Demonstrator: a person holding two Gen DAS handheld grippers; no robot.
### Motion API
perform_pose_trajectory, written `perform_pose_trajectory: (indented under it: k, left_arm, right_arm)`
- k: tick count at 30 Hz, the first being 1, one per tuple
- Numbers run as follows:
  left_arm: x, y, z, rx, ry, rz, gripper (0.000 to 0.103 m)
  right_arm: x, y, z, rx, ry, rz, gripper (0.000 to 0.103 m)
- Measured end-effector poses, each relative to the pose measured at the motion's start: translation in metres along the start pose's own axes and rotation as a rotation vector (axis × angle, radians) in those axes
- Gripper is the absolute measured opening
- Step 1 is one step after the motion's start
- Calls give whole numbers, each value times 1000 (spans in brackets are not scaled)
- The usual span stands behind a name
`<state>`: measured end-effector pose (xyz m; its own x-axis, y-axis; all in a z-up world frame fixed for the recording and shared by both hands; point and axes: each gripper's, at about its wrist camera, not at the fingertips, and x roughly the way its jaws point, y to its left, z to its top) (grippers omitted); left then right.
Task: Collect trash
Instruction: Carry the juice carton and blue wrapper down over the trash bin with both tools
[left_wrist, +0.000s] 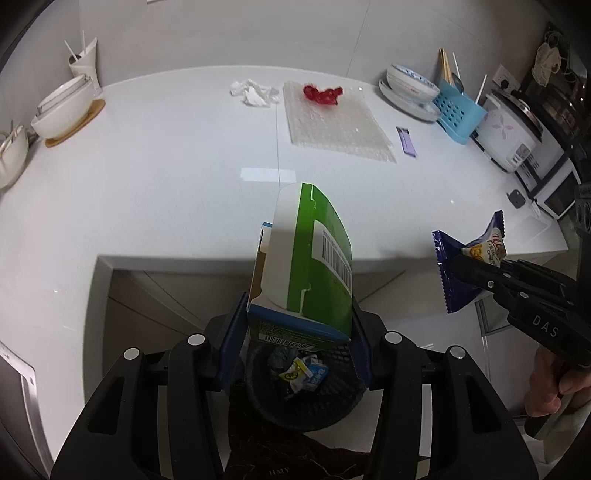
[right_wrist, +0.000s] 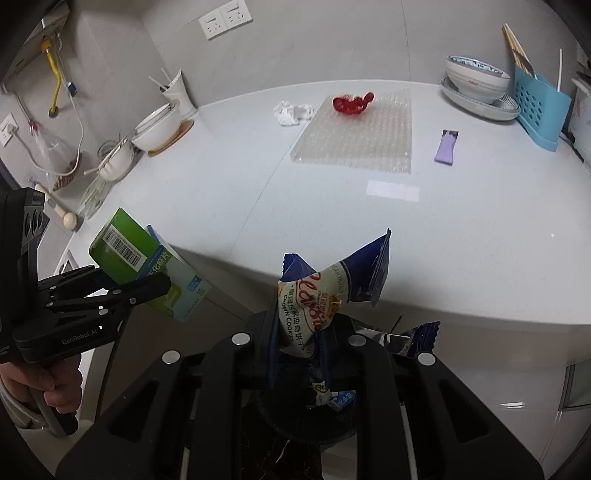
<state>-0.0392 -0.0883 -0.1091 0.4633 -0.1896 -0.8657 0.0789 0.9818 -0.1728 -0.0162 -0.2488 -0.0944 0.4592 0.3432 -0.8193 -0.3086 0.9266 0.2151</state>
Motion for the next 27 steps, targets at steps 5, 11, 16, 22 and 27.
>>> perform_pose_trajectory:
  k: [5,11,16,22,27]
  left_arm:
    - [15,-5,-24,2,15,-14,49]
    - [39,-1,-46,-20,50,-6,48]
    - [52,4,-63,-25,79,11,49]
    - [75,13,-80,-36,106,23,49]
    - [100,21,-92,-53,118,29,48]
  right_arm:
    - [12,0,-22,2,34,13,16]
    - [37,3,-51,-17,103,1,16]
    - [60,9,-74,-28,161,14,16]
    - [94,7,-94,-24,215,12,16]
    - [126,-1,-107,6,252,6,18]
